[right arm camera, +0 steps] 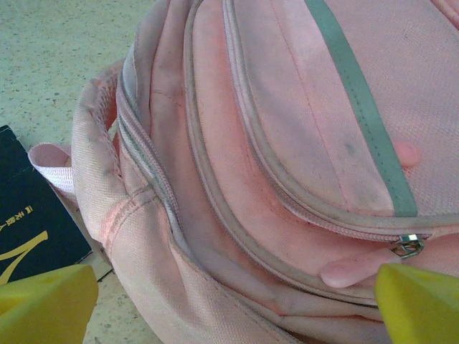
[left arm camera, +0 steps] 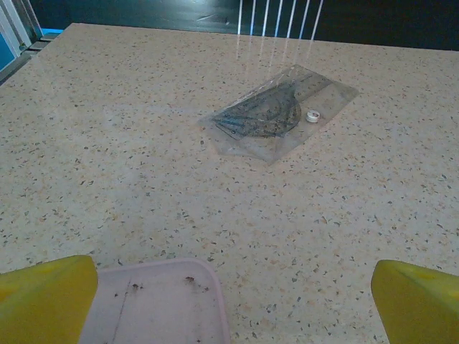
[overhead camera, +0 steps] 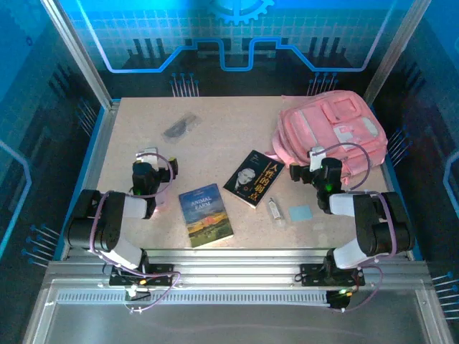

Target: Pack books, pencil case, and school supplies into a backpack

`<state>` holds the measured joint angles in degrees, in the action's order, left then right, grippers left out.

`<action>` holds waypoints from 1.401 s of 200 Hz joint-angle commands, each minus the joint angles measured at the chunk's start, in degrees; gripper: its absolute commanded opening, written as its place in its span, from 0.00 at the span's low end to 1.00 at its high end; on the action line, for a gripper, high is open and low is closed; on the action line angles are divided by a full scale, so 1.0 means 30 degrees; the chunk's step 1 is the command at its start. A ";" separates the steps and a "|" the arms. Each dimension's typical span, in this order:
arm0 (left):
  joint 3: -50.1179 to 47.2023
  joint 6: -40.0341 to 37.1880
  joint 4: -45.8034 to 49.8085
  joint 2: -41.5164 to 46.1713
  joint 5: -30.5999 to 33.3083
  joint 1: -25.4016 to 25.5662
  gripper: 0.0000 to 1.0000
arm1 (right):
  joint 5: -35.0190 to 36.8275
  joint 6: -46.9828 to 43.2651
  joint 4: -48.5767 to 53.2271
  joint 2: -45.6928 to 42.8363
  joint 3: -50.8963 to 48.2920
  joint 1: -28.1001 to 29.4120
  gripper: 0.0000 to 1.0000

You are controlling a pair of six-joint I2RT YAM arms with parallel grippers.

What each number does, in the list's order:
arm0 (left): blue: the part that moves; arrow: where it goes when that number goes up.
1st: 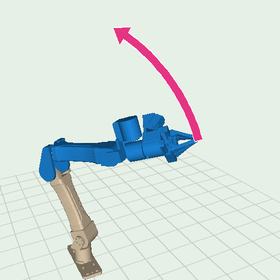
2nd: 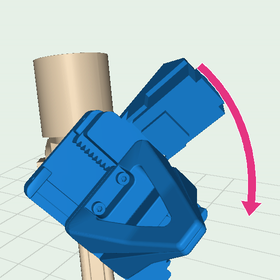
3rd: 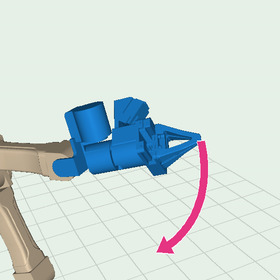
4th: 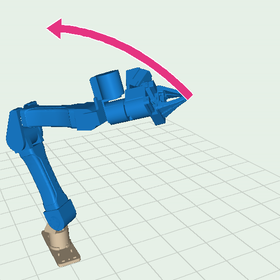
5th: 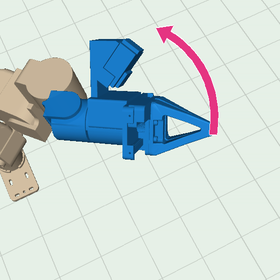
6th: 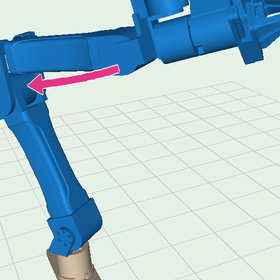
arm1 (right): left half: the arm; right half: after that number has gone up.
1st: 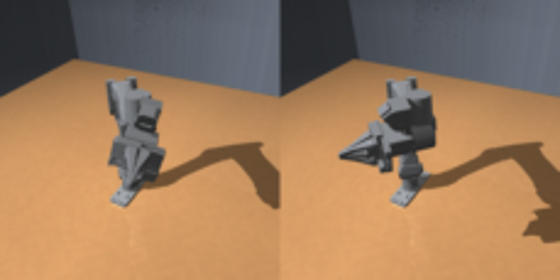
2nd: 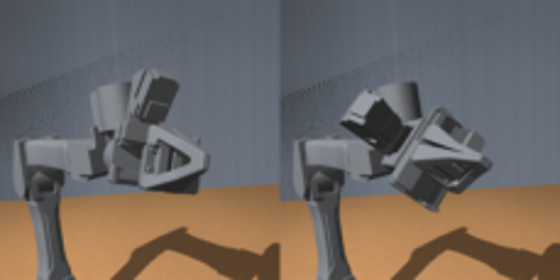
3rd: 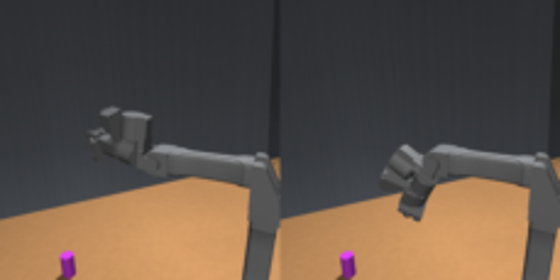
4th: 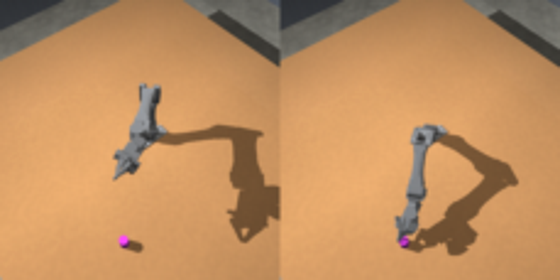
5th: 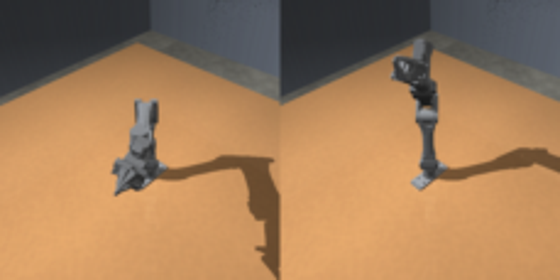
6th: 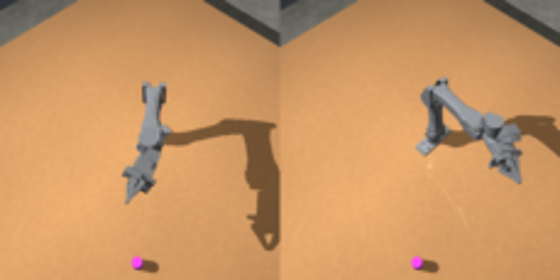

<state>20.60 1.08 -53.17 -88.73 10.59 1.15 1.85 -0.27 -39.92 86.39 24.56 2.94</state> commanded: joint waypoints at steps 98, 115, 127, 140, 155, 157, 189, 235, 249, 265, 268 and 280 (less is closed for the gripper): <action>0.0376 -0.0187 -0.0049 -0.0046 -0.0776 -0.0128 0.99 | -0.0370 -0.0025 -0.0492 -0.0086 0.0374 -0.0101 1.00; 0.0360 -0.0168 -0.0042 -0.0043 -0.0832 -0.0145 0.99 | -0.0359 -0.0022 -0.0492 -0.0093 0.0382 -0.0126 1.00; 0.0347 -0.0187 -0.0076 -0.0061 -0.0849 -0.0166 0.99 | -0.0395 -0.0022 -0.0506 -0.0086 0.0391 -0.0137 1.00; 0.0324 -0.0109 -0.0086 0.0089 0.0537 0.0048 0.99 | -0.0496 0.0003 -0.0579 -0.0115 0.0311 -0.0189 1.00; 0.0553 0.0150 0.1625 0.1680 0.1869 0.0229 0.99 | 0.0083 0.0195 0.0313 -0.0551 0.0655 -0.0106 1.00; 0.0620 0.0141 0.1957 0.1940 0.1965 0.0290 0.99 | 0.0233 0.0234 0.0566 -0.0685 0.0770 -0.0109 1.00; 0.2026 0.0768 0.6159 0.5290 0.4937 0.1320 0.99 | 0.2626 0.2512 0.7515 -0.2833 0.3438 -0.0113 1.00; 0.6819 0.7443 1.6129 0.5796 0.8469 0.2413 0.99 | 0.2932 0.9034 1.7812 -0.4375 0.7551 -0.0363 1.00; 0.6989 0.8496 1.5997 0.5671 0.7603 0.3104 0.99 | 0.2327 1.0339 1.9237 -0.4448 0.8105 -0.0884 1.00; 0.7250 0.9736 1.5704 0.5404 0.6724 0.4012 0.99 | 0.1389 1.1077 1.9770 -0.4430 0.8387 -0.1987 1.00; 0.7294 1.0020 1.5687 0.5318 0.6508 0.4173 0.99 | 0.1239 1.1125 1.9780 -0.4393 0.8450 -0.2226 1.00; 0.7732 1.0833 1.5556 0.4832 0.5291 0.4731 0.99 | 0.0494 1.1345 2.0254 -0.4107 0.9008 -0.3583 1.00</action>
<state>41.04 24.51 -11.03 -71.99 31.20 12.36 7.11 26.94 10.46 73.36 48.66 -1.58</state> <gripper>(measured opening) 0.990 0.999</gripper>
